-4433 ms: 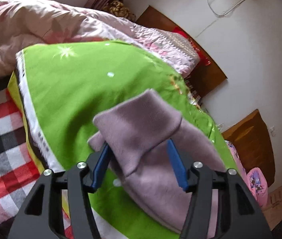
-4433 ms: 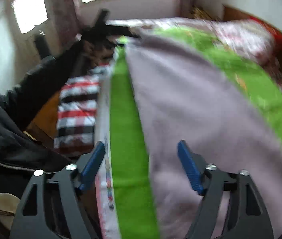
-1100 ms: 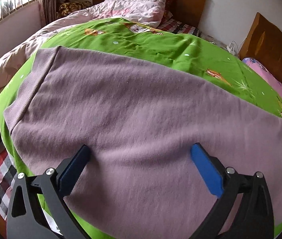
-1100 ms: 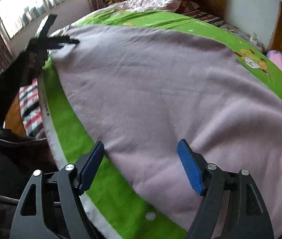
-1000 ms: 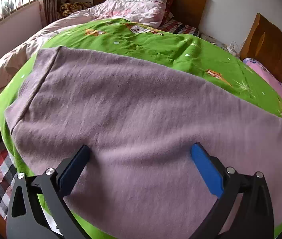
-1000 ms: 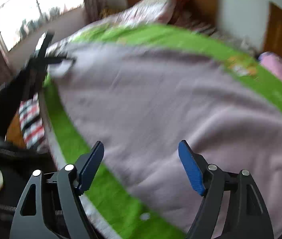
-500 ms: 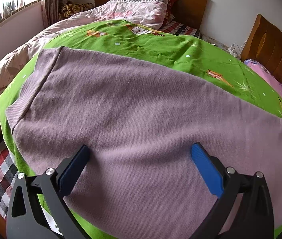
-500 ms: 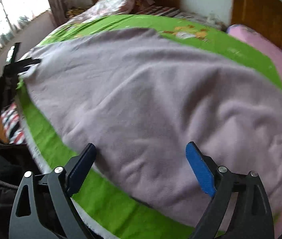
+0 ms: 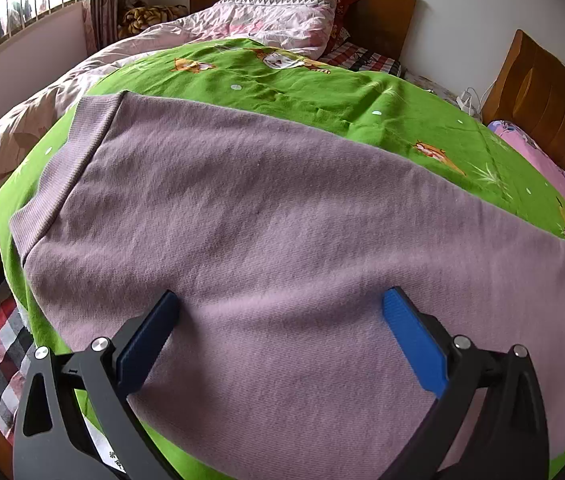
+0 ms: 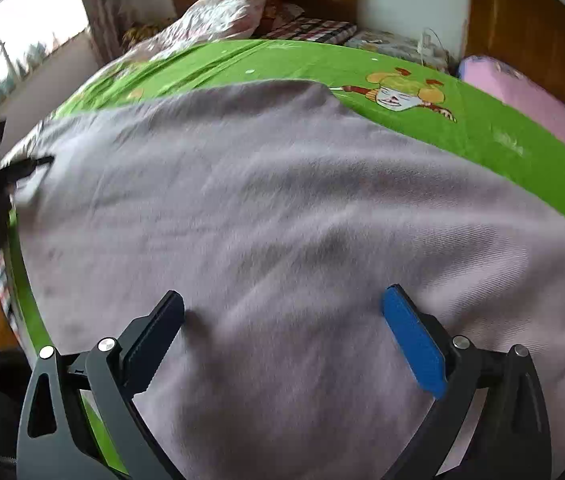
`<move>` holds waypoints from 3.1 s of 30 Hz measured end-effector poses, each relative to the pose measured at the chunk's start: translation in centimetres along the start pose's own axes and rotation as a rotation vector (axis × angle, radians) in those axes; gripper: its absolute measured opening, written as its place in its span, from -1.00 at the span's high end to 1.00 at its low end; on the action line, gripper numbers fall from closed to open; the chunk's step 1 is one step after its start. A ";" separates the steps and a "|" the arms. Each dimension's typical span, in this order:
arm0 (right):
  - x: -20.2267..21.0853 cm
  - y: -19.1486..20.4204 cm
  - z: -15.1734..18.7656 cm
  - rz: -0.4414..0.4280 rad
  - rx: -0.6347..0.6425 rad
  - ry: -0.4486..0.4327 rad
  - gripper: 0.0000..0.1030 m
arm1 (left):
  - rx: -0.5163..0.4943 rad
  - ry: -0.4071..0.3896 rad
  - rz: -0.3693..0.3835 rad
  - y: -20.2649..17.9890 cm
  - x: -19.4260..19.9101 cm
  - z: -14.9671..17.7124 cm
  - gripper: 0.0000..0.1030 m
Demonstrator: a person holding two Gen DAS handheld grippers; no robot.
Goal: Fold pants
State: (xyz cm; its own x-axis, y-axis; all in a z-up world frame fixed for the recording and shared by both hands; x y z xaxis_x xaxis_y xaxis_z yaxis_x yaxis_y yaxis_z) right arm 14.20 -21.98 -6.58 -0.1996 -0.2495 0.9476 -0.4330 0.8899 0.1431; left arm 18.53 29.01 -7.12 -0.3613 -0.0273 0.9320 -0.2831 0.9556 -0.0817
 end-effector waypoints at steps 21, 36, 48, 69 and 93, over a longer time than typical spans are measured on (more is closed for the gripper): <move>4.0 -9.6 9.0 0.066 -0.233 -0.093 -0.87 | -0.898 0.045 0.268 -46.1 -3.1 3.5 -0.96; 7.0 -10.3 8.2 0.097 -0.136 -0.086 -0.87 | -0.872 0.031 0.232 -45.2 -3.1 4.1 -0.97; 1.5 -13.7 1.7 0.140 -0.152 0.030 -0.90 | -0.873 0.030 0.231 -45.1 -3.1 4.1 -0.97; 2.3 -7.9 6.9 0.100 -0.149 0.022 -0.92 | -0.872 0.029 0.230 -45.0 -3.2 4.0 -0.97; 7.2 2.4 -3.8 0.109 -0.029 -0.180 -0.91 | -0.361 -0.125 0.323 -18.8 4.9 -2.0 -0.96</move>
State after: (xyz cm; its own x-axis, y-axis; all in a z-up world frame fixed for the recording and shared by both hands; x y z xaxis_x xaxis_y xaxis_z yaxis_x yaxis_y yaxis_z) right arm 15.06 -20.18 1.63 -0.3987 -0.2133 0.8919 -0.3755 0.9253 0.0535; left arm 23.81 11.52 -0.28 -0.4900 0.2733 0.8278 0.1790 0.9609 -0.2113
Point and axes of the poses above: each gripper's, at about its wrist camera, not at the fingertips, and x roughly against the way its jaws point, y to its left, z to its underside, the point moved 4 cm from there along -x, roughly the way its jaws point, and after that the axes turned 14 degrees about y, right-handed, at the moved point
